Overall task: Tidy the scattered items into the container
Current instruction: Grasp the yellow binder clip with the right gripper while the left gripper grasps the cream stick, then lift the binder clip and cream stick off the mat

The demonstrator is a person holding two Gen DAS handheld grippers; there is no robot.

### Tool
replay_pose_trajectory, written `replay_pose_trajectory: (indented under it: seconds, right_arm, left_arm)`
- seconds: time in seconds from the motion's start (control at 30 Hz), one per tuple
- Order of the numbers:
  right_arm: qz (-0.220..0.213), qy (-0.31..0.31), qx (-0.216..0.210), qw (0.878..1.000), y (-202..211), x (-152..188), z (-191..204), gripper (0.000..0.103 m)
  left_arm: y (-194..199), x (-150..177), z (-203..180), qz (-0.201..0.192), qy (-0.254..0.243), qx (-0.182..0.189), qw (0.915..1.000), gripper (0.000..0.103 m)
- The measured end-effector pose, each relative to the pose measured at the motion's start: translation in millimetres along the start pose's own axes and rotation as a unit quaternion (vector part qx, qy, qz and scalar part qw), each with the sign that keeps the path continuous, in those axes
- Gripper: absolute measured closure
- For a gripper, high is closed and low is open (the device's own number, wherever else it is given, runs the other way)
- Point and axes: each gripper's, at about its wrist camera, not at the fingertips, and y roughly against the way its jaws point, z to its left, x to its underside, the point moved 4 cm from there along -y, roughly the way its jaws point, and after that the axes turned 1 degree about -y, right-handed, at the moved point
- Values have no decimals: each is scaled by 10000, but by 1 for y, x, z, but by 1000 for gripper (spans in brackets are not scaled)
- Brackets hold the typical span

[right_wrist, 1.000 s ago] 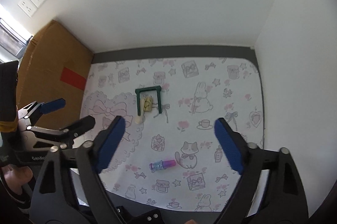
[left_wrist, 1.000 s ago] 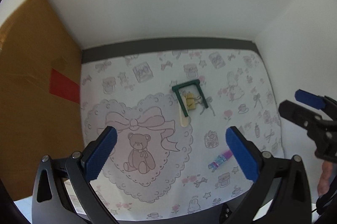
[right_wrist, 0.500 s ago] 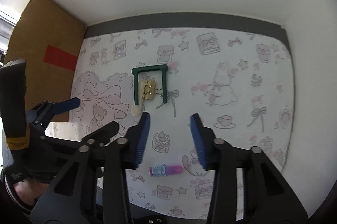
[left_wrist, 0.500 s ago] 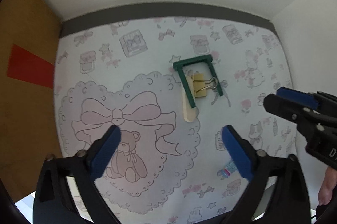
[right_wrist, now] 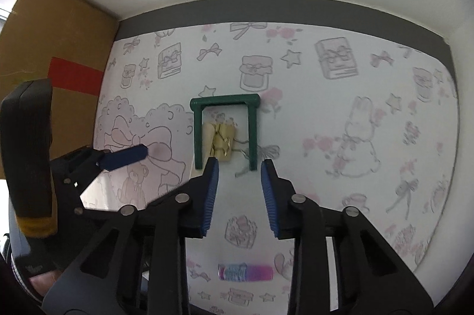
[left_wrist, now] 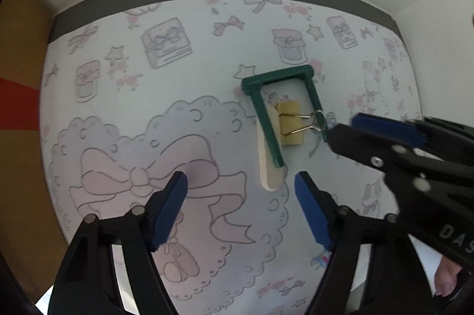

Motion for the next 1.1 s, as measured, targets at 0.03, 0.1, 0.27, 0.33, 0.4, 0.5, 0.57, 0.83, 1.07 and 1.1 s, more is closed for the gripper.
replay_pose_trajectory:
  seconds: [0.03, 0.1, 0.27, 0.33, 0.4, 0.5, 0.57, 0.83, 1.07, 1.1]
  right_arm:
    - [12, 3, -20, 10000, -2, -2, 0, 76]
    - [28, -13, -77, 10000, -7, -6, 0, 80]
    - [107, 14, -219, 9997, -16, -13, 2, 89]
    - [125, 35, -279, 9995, -19, -15, 3, 91]
    - [134, 44, -325, 9994, -21, -16, 5, 95]
    - [186, 48, -388, 9991, -24, -17, 6, 97]
    - [203, 52, -419, 9989, -25, -16, 7, 97]
    - [120, -46, -513, 9986, -16, -15, 5, 102]
    - [-78, -138, -535, 9984, 6, -15, 4, 102]
    - [-108, -132, -526, 9985, 10, -15, 4, 102]
  left_arm:
    - [-1, 0, -1, 12, -15, 21, 10000, 32]
    - [-2, -2, -3, -26, -48, 15, 10000, 32]
    - [-1, -8, -9, -133, -172, -47, 9998, 43]
    - [-1, -8, -10, -157, -235, -123, 9995, 48]
    - [0, -7, -11, -173, -294, -195, 9992, 52]
    - [2, -6, -13, -141, -275, -58, 9995, 69]
    - [1, -4, -16, -69, -289, 88, 9995, 81]
    - [10, 8, -11, -84, -159, 257, 9995, 87]
    - [32, 11, 5, -246, -89, 317, 9992, 88]
    - [36, 10, 8, -268, -78, 338, 9990, 88]
